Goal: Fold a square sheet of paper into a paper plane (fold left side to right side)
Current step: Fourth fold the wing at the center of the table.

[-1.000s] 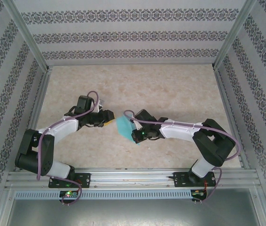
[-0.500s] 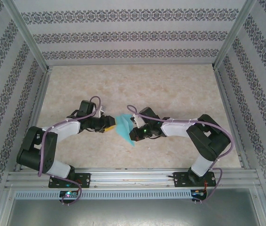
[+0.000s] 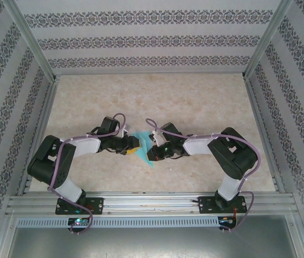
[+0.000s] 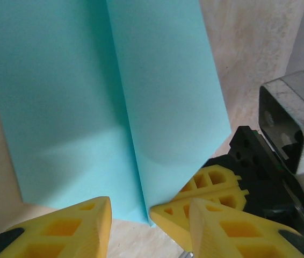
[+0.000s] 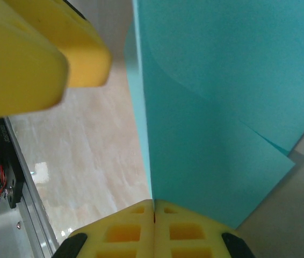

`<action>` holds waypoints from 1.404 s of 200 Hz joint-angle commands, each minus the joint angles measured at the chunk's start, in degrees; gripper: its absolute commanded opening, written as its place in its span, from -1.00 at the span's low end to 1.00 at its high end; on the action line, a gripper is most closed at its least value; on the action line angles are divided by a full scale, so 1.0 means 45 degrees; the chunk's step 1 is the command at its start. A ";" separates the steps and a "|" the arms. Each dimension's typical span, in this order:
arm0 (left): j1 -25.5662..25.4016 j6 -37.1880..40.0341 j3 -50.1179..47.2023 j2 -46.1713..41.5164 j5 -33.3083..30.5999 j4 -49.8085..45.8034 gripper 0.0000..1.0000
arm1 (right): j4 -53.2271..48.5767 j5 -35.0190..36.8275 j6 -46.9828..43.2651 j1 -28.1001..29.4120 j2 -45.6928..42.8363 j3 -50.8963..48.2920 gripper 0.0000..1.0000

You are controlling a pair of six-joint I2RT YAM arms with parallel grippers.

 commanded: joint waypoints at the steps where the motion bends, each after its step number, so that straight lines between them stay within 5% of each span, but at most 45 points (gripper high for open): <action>1: -0.0205 -0.0097 0.0572 0.0394 -0.0343 0.0427 -0.16 | 0.0397 -0.0434 0.0145 -0.0093 0.0175 -0.0147 -1.00; 155: -0.0350 0.0972 0.2563 0.2420 -0.1886 -0.2495 -0.16 | 0.0639 -0.0580 0.0344 -0.0220 0.0617 -0.0157 -1.00; 281: -0.0358 0.0967 0.2662 0.2792 -0.2419 -0.2670 -0.17 | 0.0522 -0.0372 0.0709 -0.0845 -0.1011 -0.0550 -0.20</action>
